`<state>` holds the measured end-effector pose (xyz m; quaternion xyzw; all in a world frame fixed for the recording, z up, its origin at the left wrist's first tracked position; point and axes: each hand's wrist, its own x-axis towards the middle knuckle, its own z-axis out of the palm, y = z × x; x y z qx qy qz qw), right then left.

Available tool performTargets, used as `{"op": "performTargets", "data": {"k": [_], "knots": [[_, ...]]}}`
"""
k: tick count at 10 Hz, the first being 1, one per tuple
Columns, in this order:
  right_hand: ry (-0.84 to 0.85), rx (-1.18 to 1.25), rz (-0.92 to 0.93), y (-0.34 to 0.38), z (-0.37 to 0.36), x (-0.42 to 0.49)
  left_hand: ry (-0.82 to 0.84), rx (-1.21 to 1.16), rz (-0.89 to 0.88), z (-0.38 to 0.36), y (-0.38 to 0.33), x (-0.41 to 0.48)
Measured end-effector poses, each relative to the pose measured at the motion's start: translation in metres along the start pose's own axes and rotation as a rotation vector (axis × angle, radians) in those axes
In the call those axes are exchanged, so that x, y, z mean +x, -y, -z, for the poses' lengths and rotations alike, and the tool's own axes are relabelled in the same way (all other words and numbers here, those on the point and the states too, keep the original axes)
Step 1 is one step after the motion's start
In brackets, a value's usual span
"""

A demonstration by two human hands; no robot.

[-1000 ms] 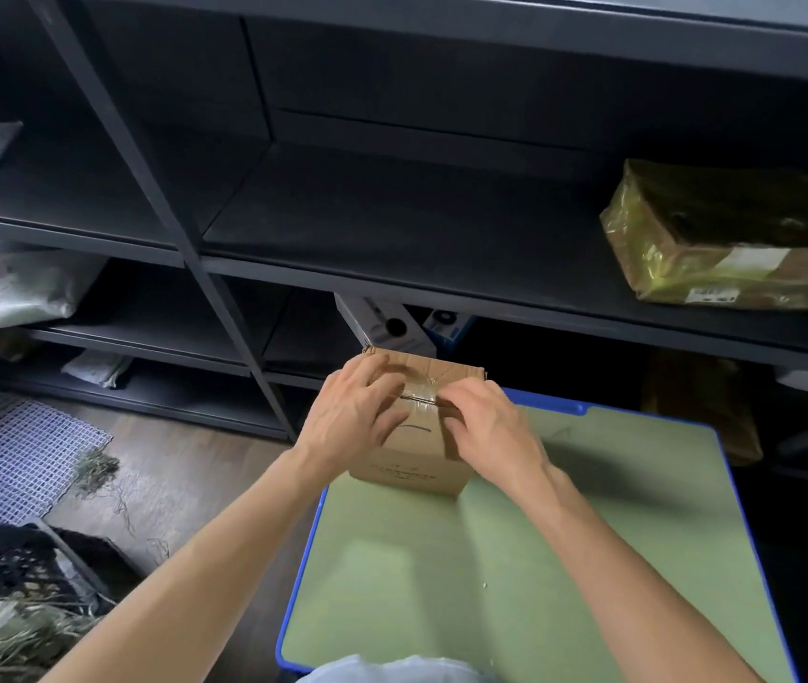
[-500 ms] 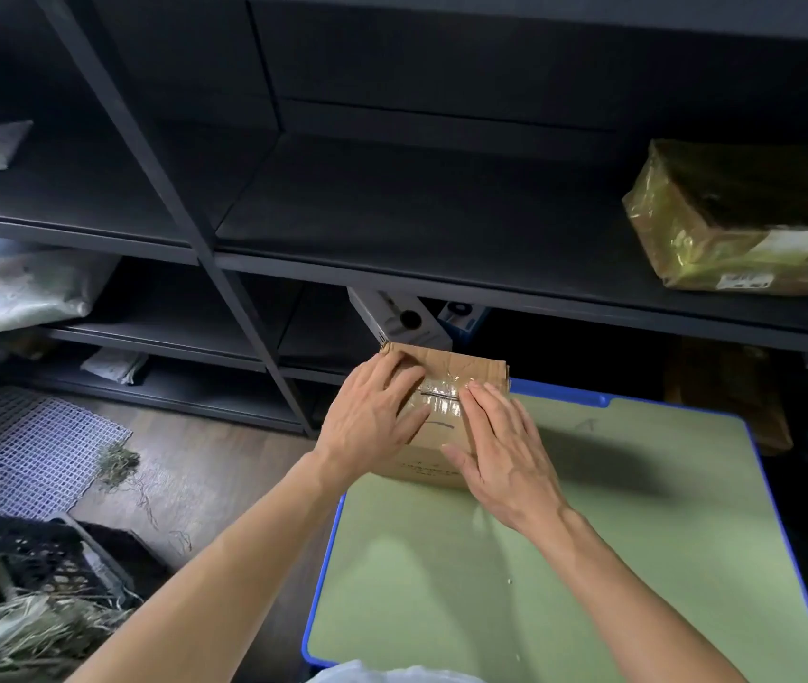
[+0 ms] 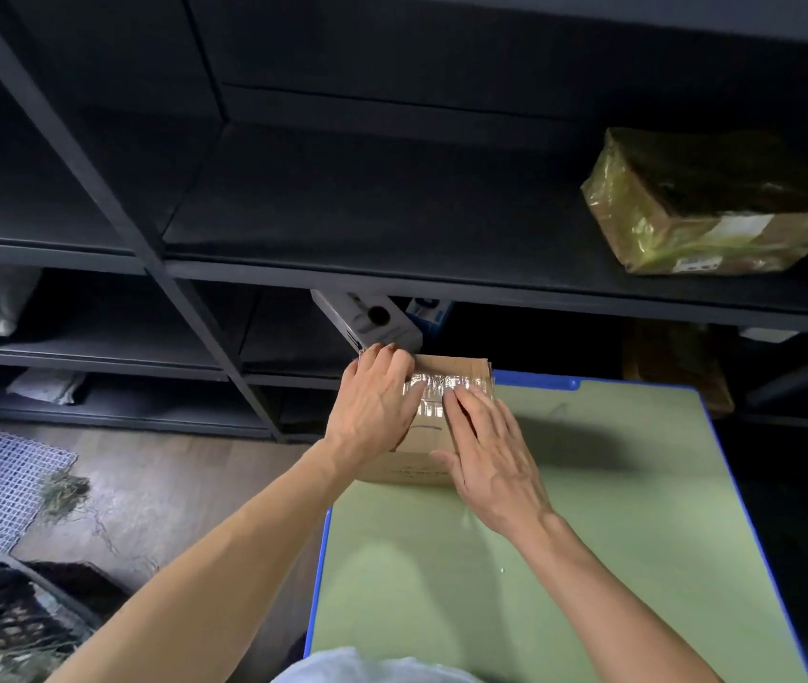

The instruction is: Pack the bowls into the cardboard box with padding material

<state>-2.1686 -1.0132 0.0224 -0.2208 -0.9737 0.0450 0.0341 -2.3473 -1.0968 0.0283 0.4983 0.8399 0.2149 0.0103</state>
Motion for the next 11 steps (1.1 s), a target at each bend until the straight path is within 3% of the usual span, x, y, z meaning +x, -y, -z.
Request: {"op": "performTargets", "data": {"k": [2, 5, 8, 11], "knots": [[-0.002, 0.030, -0.031, 0.003, 0.001, 0.000, -0.010, -0.001, 0.032, -0.002, 0.000, 0.002], [0.083, 0.008, -0.050, 0.002, 0.007, -0.001, 0.168, 0.014, -0.026, 0.000, 0.008, -0.015], [0.095, 0.014, -0.074, 0.010, 0.022, 0.000, 0.094, 0.090, -0.134, 0.019, 0.010, -0.040], [0.011, 0.011, -0.073, 0.028, 0.043, 0.011, 0.066, -0.033, -0.182, 0.057, 0.011, -0.048]]}}
